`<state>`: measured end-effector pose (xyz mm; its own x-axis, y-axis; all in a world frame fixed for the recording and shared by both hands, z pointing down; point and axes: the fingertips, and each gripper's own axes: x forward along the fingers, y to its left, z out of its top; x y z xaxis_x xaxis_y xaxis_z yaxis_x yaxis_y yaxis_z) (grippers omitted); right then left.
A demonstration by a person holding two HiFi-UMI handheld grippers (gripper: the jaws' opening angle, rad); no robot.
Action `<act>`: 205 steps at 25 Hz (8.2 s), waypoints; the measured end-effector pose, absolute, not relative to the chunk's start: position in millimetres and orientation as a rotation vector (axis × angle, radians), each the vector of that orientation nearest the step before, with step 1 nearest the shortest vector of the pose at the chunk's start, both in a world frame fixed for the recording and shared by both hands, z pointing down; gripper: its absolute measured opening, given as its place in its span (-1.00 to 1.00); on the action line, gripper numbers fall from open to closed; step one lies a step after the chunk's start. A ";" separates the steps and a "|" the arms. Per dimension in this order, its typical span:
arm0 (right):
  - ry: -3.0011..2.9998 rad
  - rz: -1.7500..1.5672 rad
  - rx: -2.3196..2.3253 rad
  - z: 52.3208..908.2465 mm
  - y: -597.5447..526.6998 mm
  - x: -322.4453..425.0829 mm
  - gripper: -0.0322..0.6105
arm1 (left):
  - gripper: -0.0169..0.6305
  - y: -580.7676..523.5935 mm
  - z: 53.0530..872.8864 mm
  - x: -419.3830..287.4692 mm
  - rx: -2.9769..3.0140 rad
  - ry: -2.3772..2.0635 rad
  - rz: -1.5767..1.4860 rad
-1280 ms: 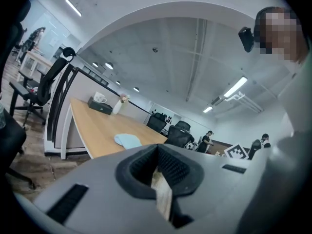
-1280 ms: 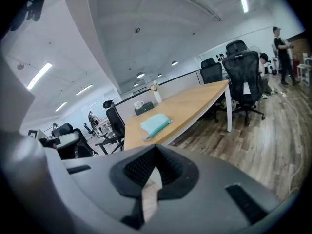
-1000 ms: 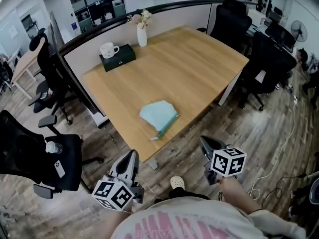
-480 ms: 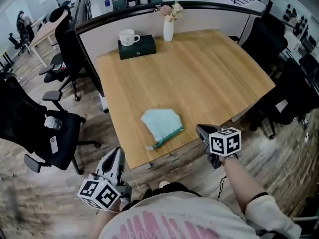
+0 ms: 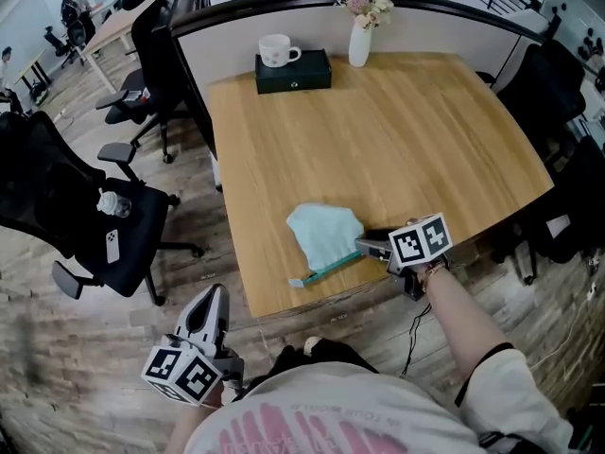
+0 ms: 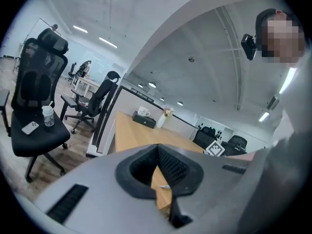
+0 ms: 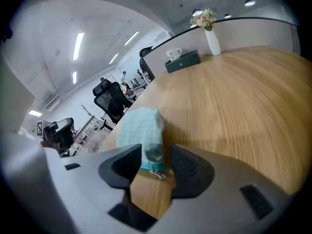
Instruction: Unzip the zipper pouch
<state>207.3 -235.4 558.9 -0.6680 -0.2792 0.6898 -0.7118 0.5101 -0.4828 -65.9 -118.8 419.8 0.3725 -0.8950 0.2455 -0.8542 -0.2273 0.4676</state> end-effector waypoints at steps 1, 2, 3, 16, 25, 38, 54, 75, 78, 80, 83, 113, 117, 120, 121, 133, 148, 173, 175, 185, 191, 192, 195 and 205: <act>-2.208 1.060 0.787 560.5 -236.6 204.7 -0.32 | -0.95 -119.3 420.9 -67.2 2.099 -1.511 -0.102; -2.199 1.065 0.765 562.1 -237.1 202.3 -0.32 | -0.95 -119.9 421.7 -68.6 2.090 -1.518 -0.105; -2.190 1.069 0.747 563.8 -237.1 200.2 -0.32 | -0.95 -120.6 422.3 -69.9 2.082 -1.523 -0.109; -2.289 1.207 0.658 530.2 -228.1 163.4 -0.79 | -0.94 -133.7 422.2 -68.2 2.095 -1.507 -0.130; -2.453 1.498 0.675 474.7 -223.3 115.8 -0.86 | -0.94 -138.8 416.0 -37.5 2.197 -1.346 -0.079; -2.635 1.518 0.726 395.0 -226.3 75.6 -0.87 | -0.84 -154.9 380.5 28.5 2.424 -1.054 -0.038; -2.798 1.404 0.702 349.8 -205.6 60.5 -0.86 | -0.88 -168.9 383.5 60.5 2.481 -1.132 0.078; -2.716 1.130 0.721 374.1 -200.0 60.8 -0.88 | -0.94 -158.3 392.4 51.4 2.474 -1.006 0.132; -2.730 1.242 0.695 369.8 -196.2 59.1 -0.87 | -0.94 -155.5 389.9 51.0 2.468 -0.982 0.112; -2.739 1.337 0.705 367.4 -196.5 58.2 -0.86 | -0.93 -155.5 387.2 49.1 2.460 -0.980 0.090; -2.757 1.497 0.703 363.7 -198.2 56.0 -0.85 | -0.94 -155.8 383.2 46.2 2.452 -0.974 0.049; -2.662 1.080 0.817 381.2 -209.5 72.4 -0.89 | -0.94 -164.1 388.9 34.5 2.446 -0.911 0.064; -2.663 1.088 0.830 380.7 -213.9 74.2 -0.89 | -0.94 -168.7 390.9 25.6 2.441 -0.934 0.062; -2.662 1.076 0.836 380.5 -214.2 74.5 -0.89 | -0.94 -169.7 391.7 24.6 2.438 -0.936 0.062; -2.661 1.070 0.838 380.2 -214.7 74.6 -0.89 | -0.94 -170.4 391.8 24.3 2.436 -0.940 0.068; -2.658 1.025 0.964 375.6 -229.9 70.4 -0.89 | -0.94 -186.9 396.4 -13.3 2.413 -0.946 0.073; -2.541 1.087 1.427 368.0 -262.3 46.8 -0.88 | -0.94 -247.4 397.4 -77.9 2.485 -0.671 0.159; -2.453 1.079 1.860 344.5 -248.1 56.5 -0.88 | -0.93 -276.2 393.3 -108.2 2.571 -0.496 0.156; -2.463 1.086 1.884 341.8 -245.3 54.6 -0.88 | -0.92 -277.3 392.1 -108.5 2.576 -0.505 0.151; -2.435 0.993 2.159 329.2 -227.3 74.7 -0.88 | -0.94 -281.0 391.2 -119.6 2.571 -0.570 0.107; -2.279 0.932 2.317 345.5 -216.9 94.9 -0.87 | -0.94 -273.4 373.4 -110.4 2.571 -0.587 -0.068; -2.251 0.918 2.335 349.5 -214.9 98.3 -0.87 | -0.94 -271.4 371.1 -109.2 2.569 -0.597 -0.088; -2.175 0.897 2.379 361.5 -208.5 108.8 -0.87 | -0.94 -262.8 368.9 -103.4 2.581 -0.609 -0.088; -2.078 0.856 2.304 384.7 -185.0 124.7 -0.87 | -0.94 -238.0 373.4 -87.3 2.515 -0.711 -0.102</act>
